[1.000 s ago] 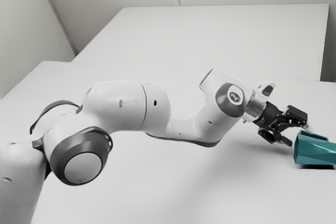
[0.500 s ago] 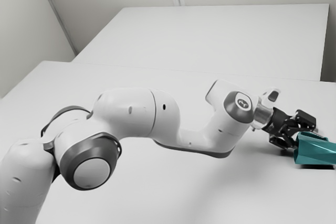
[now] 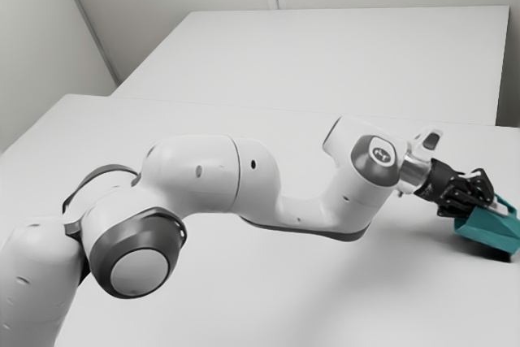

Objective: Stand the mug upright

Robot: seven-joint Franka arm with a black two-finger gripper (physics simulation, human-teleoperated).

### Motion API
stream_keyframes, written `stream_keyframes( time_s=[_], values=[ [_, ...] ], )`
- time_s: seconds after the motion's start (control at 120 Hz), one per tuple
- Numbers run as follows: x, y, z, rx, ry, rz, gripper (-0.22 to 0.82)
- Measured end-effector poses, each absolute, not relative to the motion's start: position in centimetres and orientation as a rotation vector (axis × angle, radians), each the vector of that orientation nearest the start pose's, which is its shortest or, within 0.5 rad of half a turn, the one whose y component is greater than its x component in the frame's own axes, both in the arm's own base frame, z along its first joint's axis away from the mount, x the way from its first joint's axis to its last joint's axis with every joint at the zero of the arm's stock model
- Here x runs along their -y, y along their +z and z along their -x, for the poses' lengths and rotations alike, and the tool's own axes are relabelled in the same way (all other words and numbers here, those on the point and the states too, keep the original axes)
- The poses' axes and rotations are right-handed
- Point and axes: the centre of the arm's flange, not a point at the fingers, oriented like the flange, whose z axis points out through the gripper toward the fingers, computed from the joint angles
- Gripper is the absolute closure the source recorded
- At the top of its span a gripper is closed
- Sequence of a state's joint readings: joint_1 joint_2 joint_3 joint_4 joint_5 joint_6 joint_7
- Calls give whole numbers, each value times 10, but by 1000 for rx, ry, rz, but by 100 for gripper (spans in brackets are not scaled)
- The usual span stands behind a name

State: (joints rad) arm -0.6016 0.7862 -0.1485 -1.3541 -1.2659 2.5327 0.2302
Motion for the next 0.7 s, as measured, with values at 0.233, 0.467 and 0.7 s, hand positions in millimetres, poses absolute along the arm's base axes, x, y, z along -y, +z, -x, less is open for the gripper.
stream_keyframes(
  time_s=[0.233,0.467,0.7],
  values=[
    [475,354,-572,-20,109,-2122,76],
    [363,440,-595,243,280,-2347,78],
    [252,486,-611,520,260,-2702,78]
  ],
)
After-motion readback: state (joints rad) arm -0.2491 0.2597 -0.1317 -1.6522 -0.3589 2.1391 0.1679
